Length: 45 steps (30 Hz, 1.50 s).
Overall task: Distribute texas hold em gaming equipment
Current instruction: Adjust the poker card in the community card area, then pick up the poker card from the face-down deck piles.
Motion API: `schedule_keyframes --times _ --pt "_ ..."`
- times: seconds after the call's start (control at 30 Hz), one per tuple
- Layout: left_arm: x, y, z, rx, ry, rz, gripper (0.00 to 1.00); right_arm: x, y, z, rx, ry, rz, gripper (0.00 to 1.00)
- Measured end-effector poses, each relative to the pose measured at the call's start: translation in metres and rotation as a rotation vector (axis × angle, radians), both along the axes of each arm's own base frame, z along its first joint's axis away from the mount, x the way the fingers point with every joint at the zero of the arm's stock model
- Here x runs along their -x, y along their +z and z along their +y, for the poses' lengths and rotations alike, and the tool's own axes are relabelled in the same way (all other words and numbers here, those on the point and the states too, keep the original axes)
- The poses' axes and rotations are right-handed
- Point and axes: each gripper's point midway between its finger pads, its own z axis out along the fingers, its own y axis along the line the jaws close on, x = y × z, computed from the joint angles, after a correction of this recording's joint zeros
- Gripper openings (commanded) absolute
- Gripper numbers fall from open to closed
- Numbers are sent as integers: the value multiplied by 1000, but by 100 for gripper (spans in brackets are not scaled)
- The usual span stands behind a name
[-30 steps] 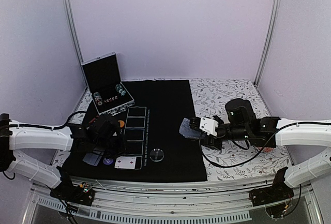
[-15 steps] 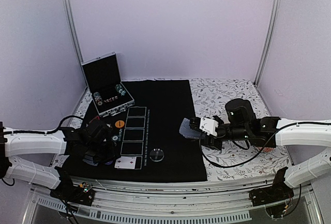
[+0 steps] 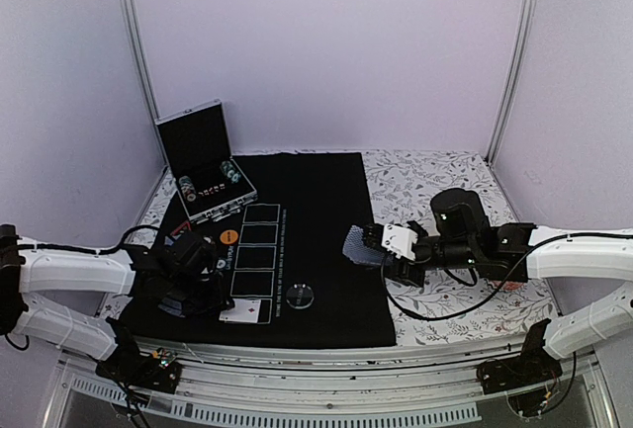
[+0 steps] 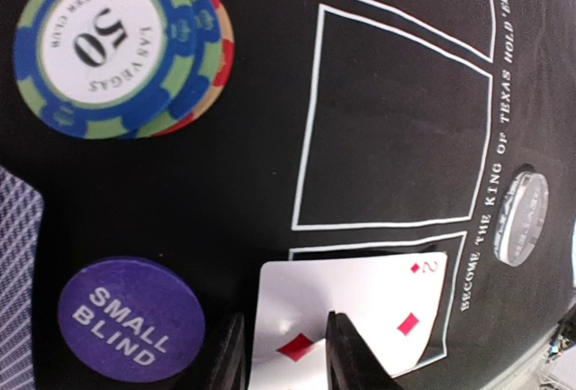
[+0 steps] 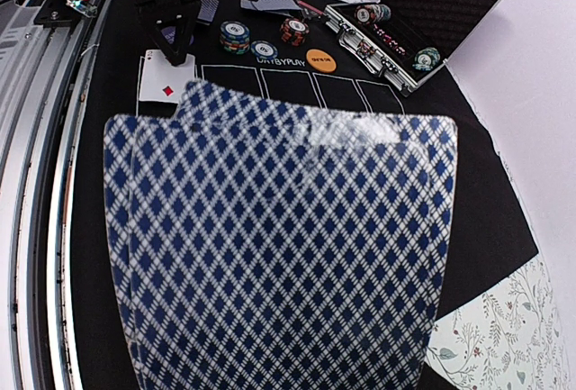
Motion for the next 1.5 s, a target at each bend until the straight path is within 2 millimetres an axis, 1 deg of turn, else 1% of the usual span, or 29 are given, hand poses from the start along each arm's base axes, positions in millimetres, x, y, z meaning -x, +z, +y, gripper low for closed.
schedule_keyframes --times 0.27,0.7,0.9,1.03,1.1,1.13,1.2,1.3,1.37,1.43,1.5 --pt "2 0 -9 47 -17 11 30 0 0 0 0 0 0 51" --pt "2 0 -17 71 -36 13 29 1 0 0 -1 3 1 51" --pt "1 1 -17 62 -43 7 32 1 0 0 1 4 3 51" --pt "-2 5 -11 22 -50 -12 35 1 -2 0 5 5 5 51" --pt "-9 18 -10 -2 -57 -54 38 0 -4 1 14 7 9 51" --pt "-15 29 -11 -7 -62 -86 40 0 -5 2 20 8 13 51" --pt "-31 58 -18 4 -82 -171 45 -1 -8 4 28 10 21 51" --pt "-50 109 -39 76 -143 -309 55 -2 -7 8 27 19 26 51" --pt "-58 141 -56 147 -201 -395 62 0 -6 14 24 36 30 51" --pt "-58 161 -73 213 -267 -448 74 3 -6 23 24 56 32 51" --pt "-53 176 -92 284 -352 -485 85 7 -8 34 27 80 35 51"
